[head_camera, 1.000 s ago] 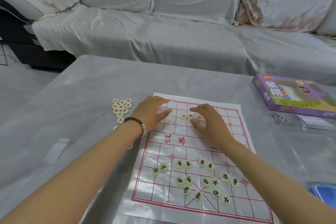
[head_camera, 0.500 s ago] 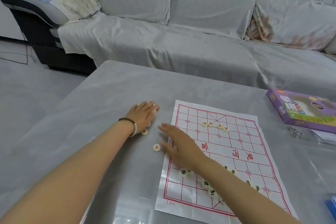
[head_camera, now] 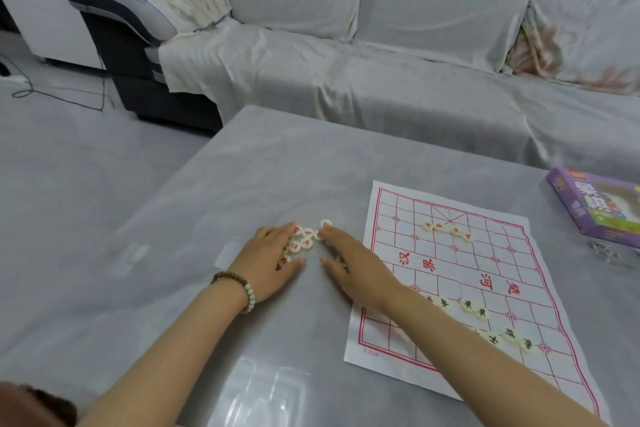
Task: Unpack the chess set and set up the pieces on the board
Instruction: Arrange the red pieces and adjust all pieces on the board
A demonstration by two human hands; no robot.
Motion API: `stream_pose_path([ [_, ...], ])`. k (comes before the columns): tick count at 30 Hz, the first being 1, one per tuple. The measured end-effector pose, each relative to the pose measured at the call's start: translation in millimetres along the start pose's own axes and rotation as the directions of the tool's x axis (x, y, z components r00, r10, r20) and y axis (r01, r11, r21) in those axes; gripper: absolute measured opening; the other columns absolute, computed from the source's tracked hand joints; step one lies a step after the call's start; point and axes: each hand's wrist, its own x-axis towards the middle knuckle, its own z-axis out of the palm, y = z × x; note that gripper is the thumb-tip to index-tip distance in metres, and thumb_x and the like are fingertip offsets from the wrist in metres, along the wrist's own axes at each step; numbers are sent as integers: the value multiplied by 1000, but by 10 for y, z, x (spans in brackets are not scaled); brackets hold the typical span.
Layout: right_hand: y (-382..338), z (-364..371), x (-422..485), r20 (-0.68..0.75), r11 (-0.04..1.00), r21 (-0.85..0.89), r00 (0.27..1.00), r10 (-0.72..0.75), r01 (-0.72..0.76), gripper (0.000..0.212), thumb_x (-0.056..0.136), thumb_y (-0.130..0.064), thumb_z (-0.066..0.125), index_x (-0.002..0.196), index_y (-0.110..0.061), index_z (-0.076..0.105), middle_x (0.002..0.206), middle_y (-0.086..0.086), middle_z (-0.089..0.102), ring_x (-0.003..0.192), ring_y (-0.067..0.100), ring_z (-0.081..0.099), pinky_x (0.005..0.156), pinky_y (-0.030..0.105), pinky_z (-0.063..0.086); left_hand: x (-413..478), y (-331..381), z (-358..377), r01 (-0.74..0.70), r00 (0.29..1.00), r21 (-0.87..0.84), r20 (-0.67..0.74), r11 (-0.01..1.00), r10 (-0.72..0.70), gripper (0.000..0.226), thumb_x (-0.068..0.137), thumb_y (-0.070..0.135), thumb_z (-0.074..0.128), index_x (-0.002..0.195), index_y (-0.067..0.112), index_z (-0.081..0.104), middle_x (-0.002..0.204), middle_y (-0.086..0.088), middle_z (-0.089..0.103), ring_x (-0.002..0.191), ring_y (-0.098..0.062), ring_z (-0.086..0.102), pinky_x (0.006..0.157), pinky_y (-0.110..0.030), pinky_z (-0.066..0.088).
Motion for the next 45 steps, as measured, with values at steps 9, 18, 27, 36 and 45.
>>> stream_pose_path([
  [9,-98,80,-187,-1,998,-58,1000,7,-7,53,99,-31,41,148,-25,22,152,-6,29,135,11,34,108,23,27,-328,-73,-22,7,998,-104,-69,995,-14,65,86,34,60,143,26,29,131,5,49,119,-8,42,97,-17,32],
  [18,-134,37,-275,-62,998,-40,997,-45,43,37,90,-27,58,127,-27,54,126,-10,55,109,7,53,94,21,43,-484,-72,-23,-52,991,-216,-130,975,25,42,79,26,71,118,31,56,103,14,61,90,4,53,82,-8,41],
  [27,-153,47,-208,-45,999,-50,999,-23,21,24,90,-25,60,113,-23,67,109,-3,58,85,5,49,74,12,35,-435,-28,-9,-89,990,-115,-115,989,76,29,83,31,66,112,25,64,100,8,57,83,-5,51,80,-20,45],
  [36,-115,39,-226,-40,999,-32,998,-42,41,23,88,-26,62,111,-23,68,105,-3,61,85,5,52,77,15,42,-410,2,6,-69,991,-133,-124,989,53,22,82,35,67,102,26,67,93,6,58,80,-6,53,77,-23,48],
  [45,37,-261,-364,-140,995,46,987,-78,85,24,87,-18,64,111,-19,68,103,-3,61,81,7,54,73,13,44,-269,265,-21,-103,986,-188,-152,977,75,16,80,32,70,94,27,68,84,14,56,73,-2,53,65,-7,41],
])
